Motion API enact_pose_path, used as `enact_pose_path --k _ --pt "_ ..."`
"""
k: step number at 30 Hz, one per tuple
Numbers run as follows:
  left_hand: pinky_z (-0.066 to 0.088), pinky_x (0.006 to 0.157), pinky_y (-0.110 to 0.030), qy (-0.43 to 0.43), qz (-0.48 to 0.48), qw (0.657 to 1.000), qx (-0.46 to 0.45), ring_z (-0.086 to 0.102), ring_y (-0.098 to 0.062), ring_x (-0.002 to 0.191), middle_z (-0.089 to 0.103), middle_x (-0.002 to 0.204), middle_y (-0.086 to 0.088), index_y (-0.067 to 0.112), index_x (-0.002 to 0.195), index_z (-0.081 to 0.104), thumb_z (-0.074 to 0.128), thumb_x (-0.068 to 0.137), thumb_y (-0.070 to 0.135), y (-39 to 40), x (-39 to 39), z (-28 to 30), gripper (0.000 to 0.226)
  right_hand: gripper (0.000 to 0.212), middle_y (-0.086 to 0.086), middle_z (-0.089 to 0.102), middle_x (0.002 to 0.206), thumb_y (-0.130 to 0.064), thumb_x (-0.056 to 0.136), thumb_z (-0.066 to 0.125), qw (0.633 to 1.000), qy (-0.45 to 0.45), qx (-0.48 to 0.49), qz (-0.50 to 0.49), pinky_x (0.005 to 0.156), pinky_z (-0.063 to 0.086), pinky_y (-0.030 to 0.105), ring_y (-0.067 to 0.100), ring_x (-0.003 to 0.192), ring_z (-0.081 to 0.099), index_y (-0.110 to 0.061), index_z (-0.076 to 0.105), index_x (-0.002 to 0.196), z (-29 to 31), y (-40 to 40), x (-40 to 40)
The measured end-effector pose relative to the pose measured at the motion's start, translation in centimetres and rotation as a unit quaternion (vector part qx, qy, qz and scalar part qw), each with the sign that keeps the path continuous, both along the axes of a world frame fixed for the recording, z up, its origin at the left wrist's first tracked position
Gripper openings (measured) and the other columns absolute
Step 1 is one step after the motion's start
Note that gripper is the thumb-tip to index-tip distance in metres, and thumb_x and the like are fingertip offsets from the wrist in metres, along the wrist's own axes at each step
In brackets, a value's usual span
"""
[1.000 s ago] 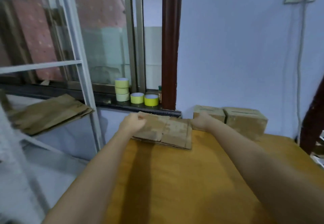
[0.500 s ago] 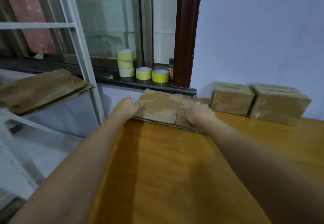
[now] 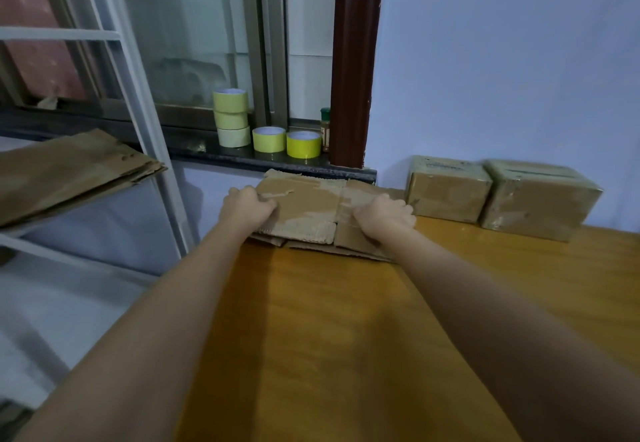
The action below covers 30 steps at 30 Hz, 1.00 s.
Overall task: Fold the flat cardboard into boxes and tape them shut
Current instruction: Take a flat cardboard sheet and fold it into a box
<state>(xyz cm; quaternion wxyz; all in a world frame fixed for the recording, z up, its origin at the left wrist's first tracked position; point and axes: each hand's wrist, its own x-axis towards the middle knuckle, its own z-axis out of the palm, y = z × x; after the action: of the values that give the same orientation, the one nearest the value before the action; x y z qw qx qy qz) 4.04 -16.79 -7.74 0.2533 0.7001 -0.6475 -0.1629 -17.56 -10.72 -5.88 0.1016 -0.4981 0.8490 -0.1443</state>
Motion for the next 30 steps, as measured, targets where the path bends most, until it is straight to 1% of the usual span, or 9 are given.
enact_pose_path --k 3,7,11,15,18,22,26,28,30 --pt "0.048 0.090 -0.041 0.028 0.005 1.000 0.006 0.053 -0.034 0.105 0.049 0.124 -0.017 0.005 0.116 0.055 0.060 0.088 0.042 1.3 0.4 1.1 0.047 0.071 0.018 0.041 0.140 -0.055 0.090 0.051 0.996 -0.082 -0.020 -0.002 0.098 0.038 0.038 0.034 0.128 0.038 -0.007 0.035 0.140 0.9 0.8 -0.2" --pt "0.047 0.081 -0.037 0.076 0.010 0.997 0.004 0.054 -0.031 0.099 0.051 0.122 -0.018 0.010 0.098 0.054 0.065 0.086 0.039 4.1 1.2 3.2 0.034 0.076 0.016 0.047 0.133 -0.058 0.081 0.060 0.990 -0.135 -0.040 -0.003 0.088 0.044 0.037 0.035 0.121 0.044 -0.009 0.040 0.137 2.3 2.9 -0.3" --pt "0.043 0.075 -0.034 0.100 0.000 0.995 0.003 0.051 -0.027 0.092 0.051 0.122 -0.017 0.006 0.105 0.054 0.067 0.086 0.036 8.3 1.3 5.7 0.038 0.074 0.016 0.051 0.127 -0.062 0.077 0.061 0.990 -0.131 -0.056 -0.003 0.092 0.047 0.038 0.034 0.117 0.048 -0.008 0.048 0.128 4.3 7.0 -0.4" --pt "0.039 0.072 -0.032 0.130 -0.012 0.991 0.013 0.048 -0.027 0.097 0.047 0.128 -0.017 -0.004 0.124 0.049 0.071 0.084 0.036 13.6 0.9 7.7 0.060 0.075 0.016 0.049 0.130 -0.061 0.079 0.063 0.988 -0.142 -0.064 -0.024 0.094 0.046 0.039 0.034 0.120 0.045 -0.006 0.046 0.129 5.4 13.1 -0.8" --pt "0.040 0.067 -0.032 0.151 -0.028 0.987 0.047 0.052 -0.026 0.094 0.054 0.124 -0.018 -0.004 0.116 0.054 0.075 0.079 0.037 17.6 0.6 8.2 0.059 0.080 0.016 0.050 0.130 -0.062 0.076 0.064 0.984 -0.166 -0.047 -0.034 0.095 0.048 0.044 0.035 0.118 0.048 -0.006 0.045 0.130 4.7 18.2 -1.5" --pt "0.043 0.077 -0.032 0.172 -0.055 0.982 0.063 0.053 -0.026 0.102 0.057 0.118 -0.011 -0.002 0.124 0.052 0.076 0.080 0.032 23.4 -0.1 8.1 0.060 0.087 0.018 0.049 0.131 -0.058 0.078 0.063 0.975 -0.215 -0.032 -0.040 0.096 0.048 0.046 0.036 0.119 0.048 -0.001 0.035 0.139 3.9 24.9 -2.0" --pt "0.047 0.096 -0.041 0.198 -0.065 0.974 0.088 0.053 -0.030 0.115 0.054 0.129 -0.014 -0.001 0.130 0.047 0.082 0.072 0.034 28.3 -0.1 8.2 0.076 0.079 0.019 0.048 0.133 -0.052 0.087 0.053 0.953 -0.295 -0.049 -0.040 0.100 0.044 0.046 0.033 0.114 0.049 0.000 0.033 0.142 3.1 30.4 -2.0" --pt "0.047 0.097 -0.043 0.187 -0.071 0.973 0.113 0.052 -0.031 0.116 0.051 0.133 -0.014 -0.001 0.132 0.044 0.084 0.067 0.040 30.6 -0.1 8.3 0.086 0.078 0.014 0.051 0.112 -0.057 0.088 0.048 0.940 -0.333 -0.057 -0.043 0.089 0.043 0.041 0.027 0.096 0.044 0.000 0.037 0.140 2.8 32.6 -1.9" --pt "0.047 0.095 -0.039 0.194 -0.084 0.970 0.122 0.048 -0.032 0.121 0.046 0.138 -0.014 -0.002 0.137 0.038 0.083 0.070 0.039 32.7 -0.5 8.4 0.090 0.077 0.016 0.046 0.104 -0.059 0.092 0.041 0.933 -0.351 -0.061 -0.043 0.087 0.042 0.041 0.027 0.093 0.044 0.001 0.037 0.141 3.2 34.8 -1.6"
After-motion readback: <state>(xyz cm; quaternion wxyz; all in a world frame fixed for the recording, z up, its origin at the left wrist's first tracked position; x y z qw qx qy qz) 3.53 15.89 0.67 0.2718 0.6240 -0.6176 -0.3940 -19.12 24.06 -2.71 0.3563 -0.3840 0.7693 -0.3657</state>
